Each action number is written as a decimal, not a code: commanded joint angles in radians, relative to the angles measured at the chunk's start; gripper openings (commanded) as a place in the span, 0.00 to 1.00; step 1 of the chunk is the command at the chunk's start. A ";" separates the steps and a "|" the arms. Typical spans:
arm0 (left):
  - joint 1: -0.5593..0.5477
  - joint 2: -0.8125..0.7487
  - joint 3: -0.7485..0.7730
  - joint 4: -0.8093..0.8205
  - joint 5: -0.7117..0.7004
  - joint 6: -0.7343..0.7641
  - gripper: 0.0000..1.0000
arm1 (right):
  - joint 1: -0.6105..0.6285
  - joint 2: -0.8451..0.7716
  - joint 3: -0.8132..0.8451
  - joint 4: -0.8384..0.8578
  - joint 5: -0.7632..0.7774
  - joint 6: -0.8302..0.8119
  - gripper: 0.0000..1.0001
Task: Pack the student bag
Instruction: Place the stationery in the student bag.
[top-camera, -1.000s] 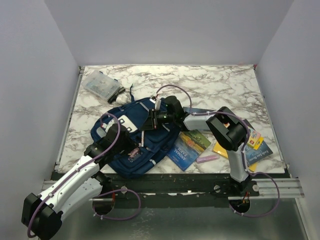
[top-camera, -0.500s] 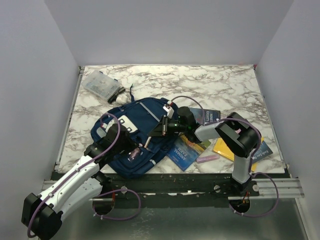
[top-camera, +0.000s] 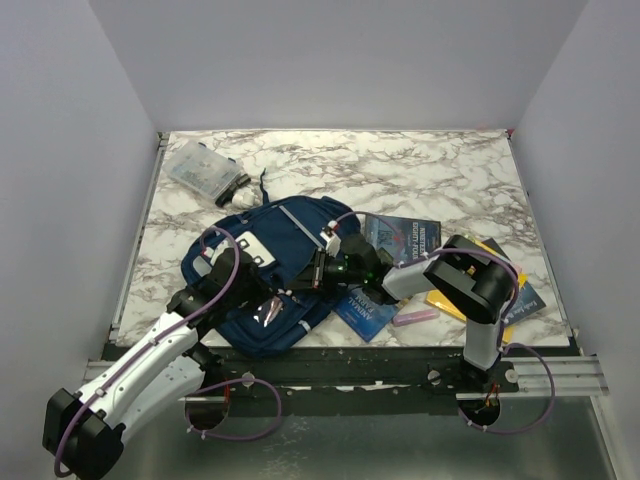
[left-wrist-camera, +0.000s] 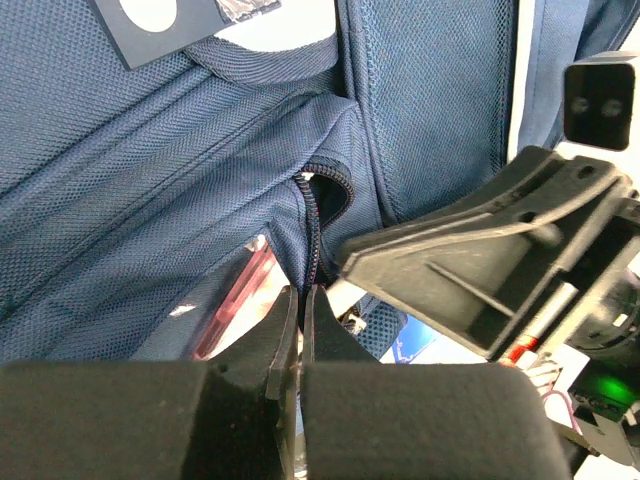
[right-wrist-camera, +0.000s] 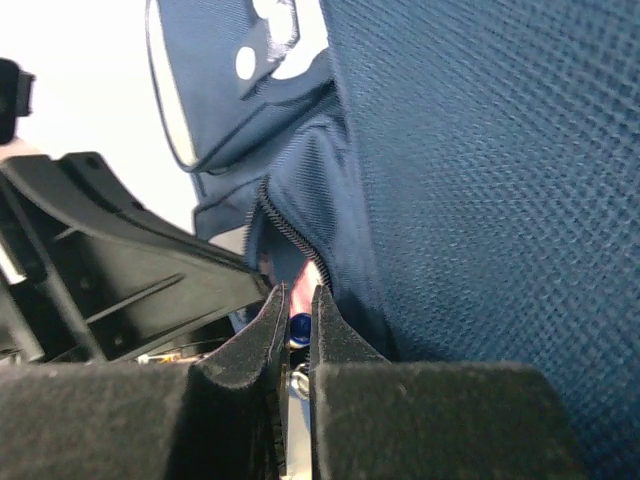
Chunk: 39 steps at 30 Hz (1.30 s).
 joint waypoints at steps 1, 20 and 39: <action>0.001 -0.022 0.008 0.097 0.033 -0.014 0.00 | 0.038 0.050 0.043 -0.152 -0.052 -0.079 0.10; 0.001 -0.002 -0.021 0.105 0.028 -0.010 0.00 | 0.061 -0.002 0.120 -0.295 -0.217 -0.235 0.20; 0.002 -0.030 -0.050 0.091 0.030 -0.015 0.00 | 0.025 -0.015 0.250 -0.569 -0.165 -0.429 0.52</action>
